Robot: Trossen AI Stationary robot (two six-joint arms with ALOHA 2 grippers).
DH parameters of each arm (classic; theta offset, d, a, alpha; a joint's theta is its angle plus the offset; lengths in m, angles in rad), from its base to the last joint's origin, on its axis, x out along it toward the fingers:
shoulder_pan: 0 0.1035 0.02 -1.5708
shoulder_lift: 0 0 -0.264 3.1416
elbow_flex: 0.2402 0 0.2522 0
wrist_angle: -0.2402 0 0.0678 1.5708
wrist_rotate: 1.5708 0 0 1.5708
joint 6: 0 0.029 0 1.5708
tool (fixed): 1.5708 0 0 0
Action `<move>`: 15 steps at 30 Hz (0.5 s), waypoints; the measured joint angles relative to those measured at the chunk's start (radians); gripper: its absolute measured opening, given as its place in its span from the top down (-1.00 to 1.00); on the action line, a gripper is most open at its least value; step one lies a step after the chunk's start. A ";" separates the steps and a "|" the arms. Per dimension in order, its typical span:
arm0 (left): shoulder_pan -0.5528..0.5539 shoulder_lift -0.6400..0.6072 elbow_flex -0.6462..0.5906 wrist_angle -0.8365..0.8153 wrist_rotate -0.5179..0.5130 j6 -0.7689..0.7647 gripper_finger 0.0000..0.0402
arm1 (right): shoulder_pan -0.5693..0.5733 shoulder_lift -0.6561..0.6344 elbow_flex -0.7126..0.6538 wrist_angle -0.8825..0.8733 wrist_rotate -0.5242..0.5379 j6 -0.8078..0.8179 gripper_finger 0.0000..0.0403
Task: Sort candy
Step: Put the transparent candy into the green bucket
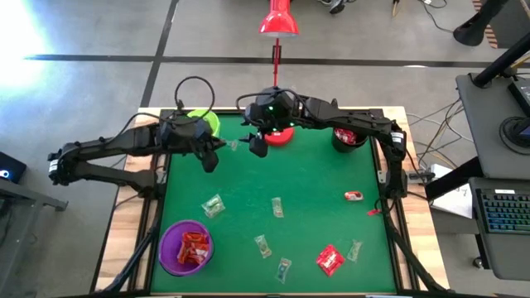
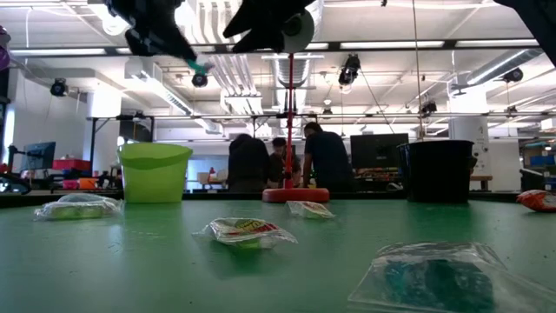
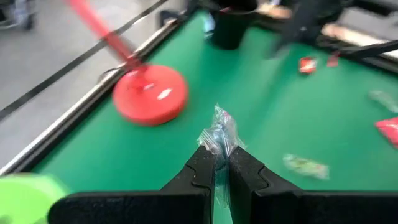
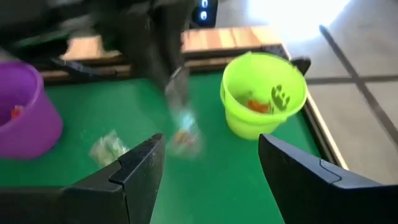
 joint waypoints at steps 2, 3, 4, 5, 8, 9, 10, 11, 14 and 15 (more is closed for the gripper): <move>0.028 -0.010 0.000 -0.054 -0.041 0.000 1.00 | -0.004 0.000 0.000 -0.030 0.000 0.001 -0.25; 0.040 -0.014 0.000 -0.077 -0.063 0.000 1.00 | -0.006 0.000 0.000 -0.039 0.000 0.005 -0.25; 0.052 -0.018 0.000 -0.096 -0.086 0.000 1.00 | -0.007 0.000 0.000 -0.048 0.001 0.016 -0.25; 0.064 -0.022 0.000 -0.110 -0.105 0.002 1.00 | -0.009 0.000 0.000 -0.056 0.000 0.021 -0.25; 0.099 -0.029 0.000 -0.149 -0.178 0.005 1.00 | -0.012 0.000 0.000 -0.076 0.001 0.019 -0.25; 0.111 -0.029 0.000 -0.164 -0.210 0.005 1.00 | -0.013 0.000 0.000 -0.078 0.001 0.011 -0.25; 0.125 -0.029 0.000 -0.181 -0.247 0.006 1.00 | -0.013 0.000 0.000 -0.078 0.001 -0.001 -0.25; 0.138 -0.029 0.000 -0.196 -0.275 0.004 1.00 | -0.013 0.000 0.000 -0.078 0.001 -0.008 -0.25; 0.178 -0.026 0.000 -0.223 -0.325 -0.004 1.00 | -0.013 0.000 0.000 -0.078 0.001 -0.020 -0.25; 0.191 -0.025 0.000 -0.237 -0.330 -0.006 1.00 | -0.013 0.000 0.000 -0.078 0.001 -0.021 -0.25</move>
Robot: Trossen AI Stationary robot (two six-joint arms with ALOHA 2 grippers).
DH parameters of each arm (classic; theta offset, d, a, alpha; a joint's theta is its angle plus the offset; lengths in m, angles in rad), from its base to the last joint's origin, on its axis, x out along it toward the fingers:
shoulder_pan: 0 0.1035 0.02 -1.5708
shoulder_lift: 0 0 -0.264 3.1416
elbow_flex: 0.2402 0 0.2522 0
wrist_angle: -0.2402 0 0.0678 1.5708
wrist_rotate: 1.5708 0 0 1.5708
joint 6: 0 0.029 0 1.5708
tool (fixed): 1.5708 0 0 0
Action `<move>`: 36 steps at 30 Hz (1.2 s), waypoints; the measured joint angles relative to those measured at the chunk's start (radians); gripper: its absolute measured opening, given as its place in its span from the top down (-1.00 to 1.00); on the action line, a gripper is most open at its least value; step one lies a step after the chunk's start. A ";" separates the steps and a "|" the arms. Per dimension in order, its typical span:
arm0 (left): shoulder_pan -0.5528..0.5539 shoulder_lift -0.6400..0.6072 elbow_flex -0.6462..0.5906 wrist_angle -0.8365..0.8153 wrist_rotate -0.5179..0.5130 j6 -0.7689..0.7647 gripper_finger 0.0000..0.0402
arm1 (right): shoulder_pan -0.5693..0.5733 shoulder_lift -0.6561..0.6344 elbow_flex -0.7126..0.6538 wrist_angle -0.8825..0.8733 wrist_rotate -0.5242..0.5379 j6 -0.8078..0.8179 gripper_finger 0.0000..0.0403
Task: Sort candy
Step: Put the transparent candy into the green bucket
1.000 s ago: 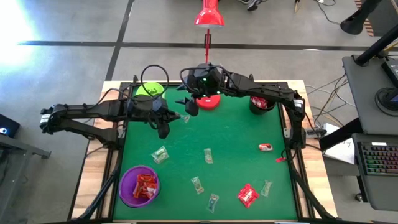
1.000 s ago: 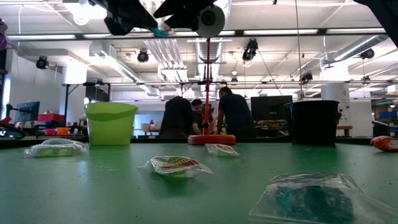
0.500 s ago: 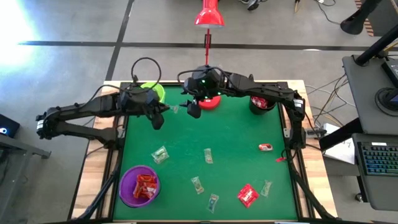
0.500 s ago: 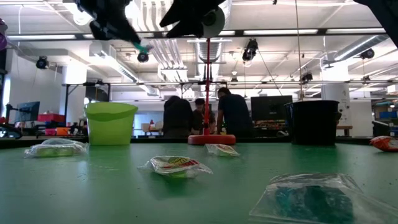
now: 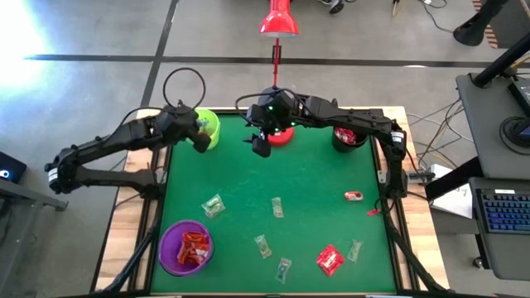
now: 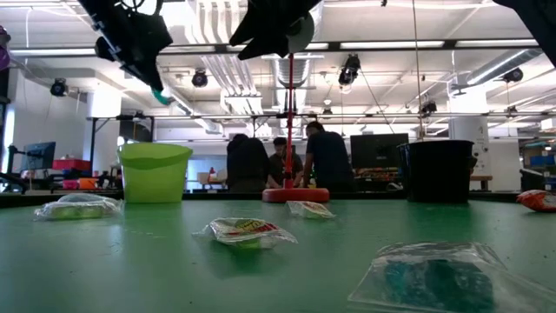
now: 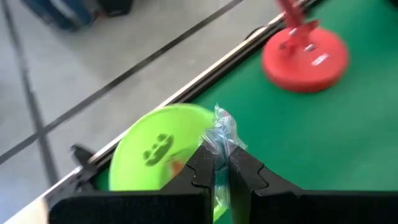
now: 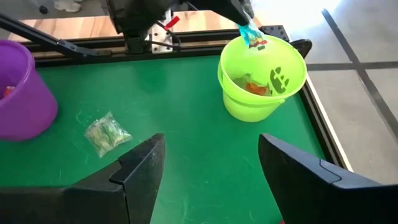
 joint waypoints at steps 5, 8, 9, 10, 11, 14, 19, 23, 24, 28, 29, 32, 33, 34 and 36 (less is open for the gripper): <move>0.052 0.016 0.000 -0.063 -0.067 -0.012 1.00 | -0.003 0.000 0.000 0.000 0.000 -0.003 -0.21; 0.079 0.033 0.000 -0.098 -0.098 -0.012 1.00 | -0.011 0.000 0.000 0.000 0.001 0.004 -0.17; 0.085 0.040 0.000 -0.105 -0.100 -0.013 1.00 | -0.013 0.000 0.000 0.001 0.001 0.006 -0.16; 0.089 0.046 0.000 -0.103 -0.101 -0.013 1.00 | -0.017 0.000 0.000 0.001 0.002 0.012 -0.14; 0.091 0.053 0.000 -0.101 -0.102 -0.015 1.00 | -0.020 0.000 0.000 0.001 0.002 0.015 -0.13; 0.098 0.080 0.000 -0.090 -0.103 -0.020 1.00 | -0.032 0.000 0.000 0.001 0.002 0.035 -0.10; 0.119 0.123 0.000 -0.089 -0.098 -0.021 0.92 | -0.052 0.000 0.000 0.005 0.001 0.077 -0.11; 0.136 0.140 0.000 -0.089 -0.082 -0.021 0.74 | -0.063 0.000 0.000 0.005 0.001 0.093 -0.15; 0.139 0.142 0.000 -0.089 -0.074 -0.021 0.69 | -0.066 0.000 0.000 0.005 0.001 0.089 -0.16; 0.142 0.144 0.000 -0.090 -0.049 -0.005 0.48 | -0.080 0.000 0.000 0.005 0.000 0.073 -0.19; 0.142 0.144 0.000 -0.090 -0.036 0.005 0.43 | -0.085 0.000 0.001 0.005 0.000 0.073 -0.19; 0.142 0.142 0.000 -0.090 0.055 0.021 0.33 | -0.098 0.000 0.001 0.004 0.001 0.073 -0.19; 0.142 0.142 0.000 -0.090 0.102 0.021 0.31 | -0.103 0.000 0.001 0.002 0.001 0.073 -0.19; 0.142 0.142 0.000 -0.090 0.156 0.021 0.29 | -0.107 0.000 0.001 -0.002 0.001 0.072 -0.19; 0.141 0.142 0.000 -0.096 0.288 0.021 0.29 | -0.117 0.000 0.001 -0.022 0.001 0.065 -0.19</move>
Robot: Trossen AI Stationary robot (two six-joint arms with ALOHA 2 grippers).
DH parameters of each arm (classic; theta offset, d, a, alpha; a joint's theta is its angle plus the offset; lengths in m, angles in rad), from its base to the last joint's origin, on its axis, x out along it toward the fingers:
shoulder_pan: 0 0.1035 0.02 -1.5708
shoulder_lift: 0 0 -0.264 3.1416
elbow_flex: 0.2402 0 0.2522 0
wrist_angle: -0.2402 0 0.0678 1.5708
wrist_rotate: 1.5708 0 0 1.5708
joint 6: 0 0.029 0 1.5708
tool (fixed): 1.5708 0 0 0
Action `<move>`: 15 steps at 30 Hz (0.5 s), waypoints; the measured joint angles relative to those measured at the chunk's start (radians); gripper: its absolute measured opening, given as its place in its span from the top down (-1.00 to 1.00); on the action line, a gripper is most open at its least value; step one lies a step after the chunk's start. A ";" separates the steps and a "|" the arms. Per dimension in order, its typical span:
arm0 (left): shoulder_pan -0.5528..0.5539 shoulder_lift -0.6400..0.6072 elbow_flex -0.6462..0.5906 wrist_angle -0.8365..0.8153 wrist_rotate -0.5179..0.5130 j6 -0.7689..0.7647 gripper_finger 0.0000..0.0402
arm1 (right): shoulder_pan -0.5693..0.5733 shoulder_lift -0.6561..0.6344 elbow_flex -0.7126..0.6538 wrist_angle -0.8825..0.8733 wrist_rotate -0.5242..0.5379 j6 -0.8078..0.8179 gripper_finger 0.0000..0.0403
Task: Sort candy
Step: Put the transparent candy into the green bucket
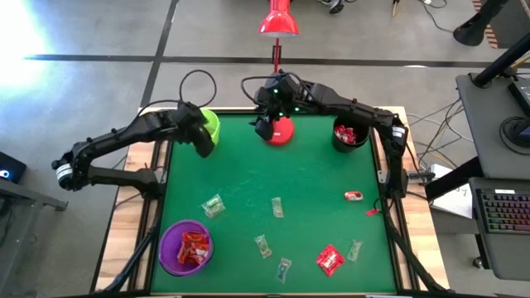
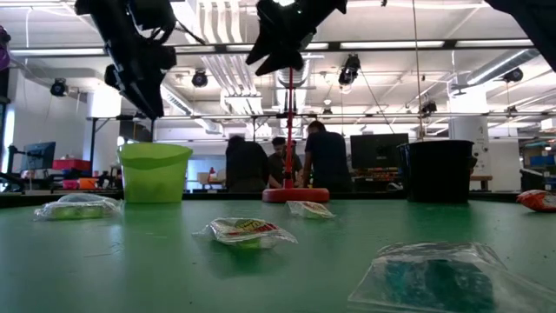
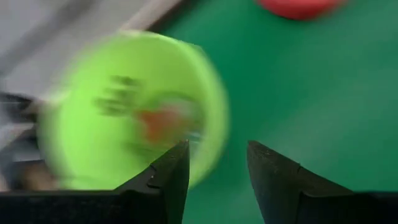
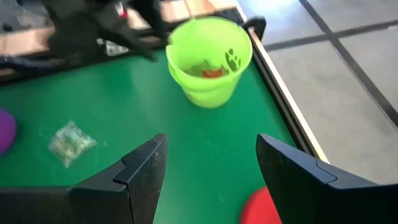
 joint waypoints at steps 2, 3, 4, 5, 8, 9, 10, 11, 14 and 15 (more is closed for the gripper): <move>0.000 0.001 0.000 -0.026 0.141 0.001 0.29 | -0.009 0.000 0.000 -0.031 0.000 -0.015 -0.19; -0.002 0.003 0.000 -0.046 0.197 0.005 0.30 | -0.014 0.000 0.000 -0.045 0.000 -0.018 -0.19; -0.003 0.007 0.000 -0.067 0.237 0.011 0.30 | -0.019 0.000 0.000 -0.057 0.000 -0.018 -0.19; -0.009 0.013 0.000 -0.091 0.260 0.020 0.31 | -0.024 0.000 0.000 -0.066 0.000 -0.018 -0.19; -0.036 0.032 -0.001 -0.155 0.275 0.043 0.33 | -0.036 0.000 0.000 -0.091 0.001 -0.019 -0.18; -0.048 0.037 -0.001 -0.168 0.275 0.045 0.33 | -0.039 0.000 0.000 -0.095 0.002 -0.018 -0.18; -0.062 0.043 -0.001 -0.176 0.275 0.045 0.33 | -0.042 0.000 0.000 -0.103 0.002 -0.019 -0.18; -0.078 0.047 -0.001 -0.181 0.276 0.045 0.33 | -0.046 0.000 0.000 -0.112 0.002 -0.019 -0.18; -0.138 0.052 -0.002 -0.186 0.318 0.045 0.33 | -0.054 0.000 0.002 -0.148 0.000 -0.021 -0.19; -0.161 0.055 -0.002 -0.185 0.342 0.041 0.33 | -0.057 -0.001 0.002 -0.162 0.000 -0.023 -0.19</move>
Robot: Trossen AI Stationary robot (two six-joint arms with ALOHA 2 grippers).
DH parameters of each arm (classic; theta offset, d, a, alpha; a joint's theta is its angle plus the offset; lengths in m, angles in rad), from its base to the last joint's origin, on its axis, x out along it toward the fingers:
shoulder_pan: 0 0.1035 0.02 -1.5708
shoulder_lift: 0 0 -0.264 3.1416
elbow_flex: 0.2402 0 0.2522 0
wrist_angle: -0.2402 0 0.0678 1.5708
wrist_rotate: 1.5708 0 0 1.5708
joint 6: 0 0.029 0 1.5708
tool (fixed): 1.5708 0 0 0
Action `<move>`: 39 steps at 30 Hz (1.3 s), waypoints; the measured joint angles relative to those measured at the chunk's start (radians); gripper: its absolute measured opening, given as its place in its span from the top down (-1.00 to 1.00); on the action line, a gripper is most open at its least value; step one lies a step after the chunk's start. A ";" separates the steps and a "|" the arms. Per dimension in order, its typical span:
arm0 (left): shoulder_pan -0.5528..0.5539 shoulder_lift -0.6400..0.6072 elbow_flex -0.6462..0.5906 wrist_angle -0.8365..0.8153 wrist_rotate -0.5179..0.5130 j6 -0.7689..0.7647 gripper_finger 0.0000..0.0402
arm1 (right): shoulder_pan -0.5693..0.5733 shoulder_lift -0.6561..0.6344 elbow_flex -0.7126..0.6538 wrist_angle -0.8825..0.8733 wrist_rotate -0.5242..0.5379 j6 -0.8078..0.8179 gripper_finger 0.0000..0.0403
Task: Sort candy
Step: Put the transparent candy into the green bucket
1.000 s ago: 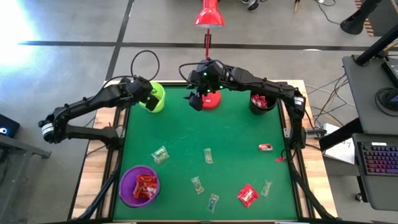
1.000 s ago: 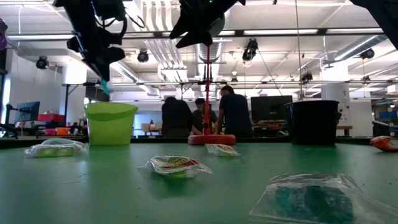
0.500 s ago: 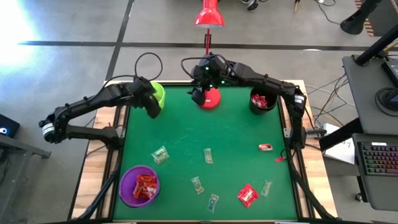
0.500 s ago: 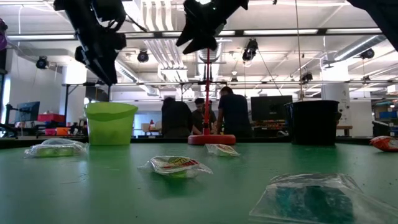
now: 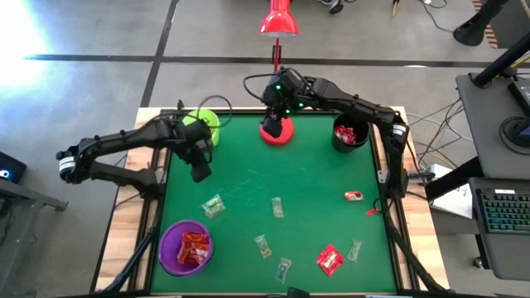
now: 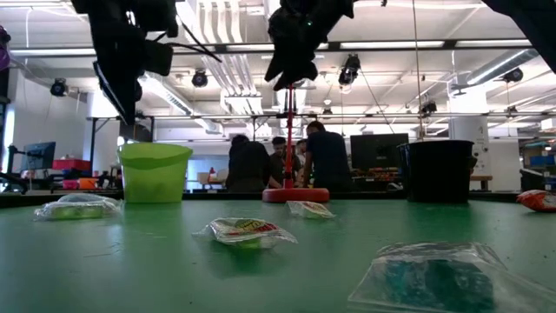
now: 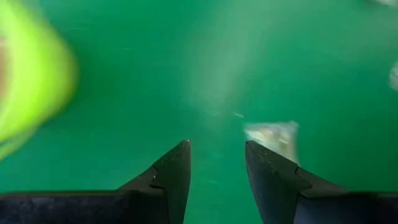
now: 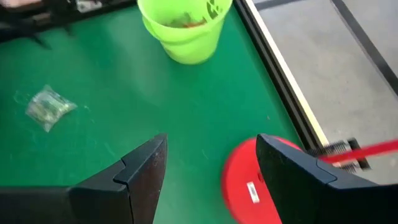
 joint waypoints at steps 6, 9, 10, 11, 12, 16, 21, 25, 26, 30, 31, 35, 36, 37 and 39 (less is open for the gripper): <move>-0.136 0.033 -0.002 0.003 0.022 -0.062 0.33 | -0.008 0.000 0.000 -0.049 0.002 0.005 -0.18; -0.192 0.063 -0.020 0.006 0.024 -0.099 0.33 | -0.008 0.000 0.000 -0.069 0.001 0.005 -0.18; -0.210 0.073 -0.031 0.013 0.027 -0.112 0.33 | -0.008 0.000 0.000 -0.079 0.001 0.005 -0.18; -0.226 0.082 -0.044 0.024 0.036 -0.126 0.33 | -0.008 0.000 0.000 -0.088 0.001 0.005 -0.17; -0.241 0.092 -0.059 0.037 0.046 -0.139 0.33 | -0.007 0.000 0.000 -0.097 0.001 0.005 -0.17; -0.295 0.129 -0.111 0.111 0.063 -0.175 0.33 | -0.007 0.000 0.000 -0.164 -0.001 -0.016 -0.16; -0.319 0.162 -0.159 0.212 0.064 -0.225 0.33 | -0.006 0.000 0.000 -0.247 -0.001 -0.037 -0.15; -0.328 0.196 -0.187 0.263 0.064 -0.240 0.33 | -0.006 0.000 0.000 -0.298 -0.001 -0.037 -0.15; -0.329 0.206 -0.193 0.264 0.067 -0.241 0.33 | -0.006 0.000 0.000 -0.305 -0.001 -0.037 -0.15; -0.331 0.248 -0.218 0.276 0.122 -0.244 0.33 | -0.006 0.000 0.000 -0.322 -0.002 -0.039 -0.15; -0.332 0.257 -0.222 0.291 0.121 -0.244 0.33 | -0.006 0.000 0.000 -0.325 -0.002 -0.039 -0.15; -0.332 0.286 -0.234 0.346 0.120 -0.244 0.33 | -0.006 0.000 -0.002 -0.333 -0.002 -0.037 -0.16; -0.332 0.292 -0.234 0.359 0.126 -0.244 0.33 | -0.006 0.000 -0.002 -0.335 -0.002 -0.037 -0.16; -0.332 0.298 -0.233 0.368 0.136 -0.244 0.33 | -0.006 0.000 -0.002 -0.336 -0.002 -0.037 -0.16; -0.332 0.313 -0.233 0.369 0.139 -0.244 0.33 | -0.006 0.000 -0.002 -0.338 -0.002 -0.033 -0.15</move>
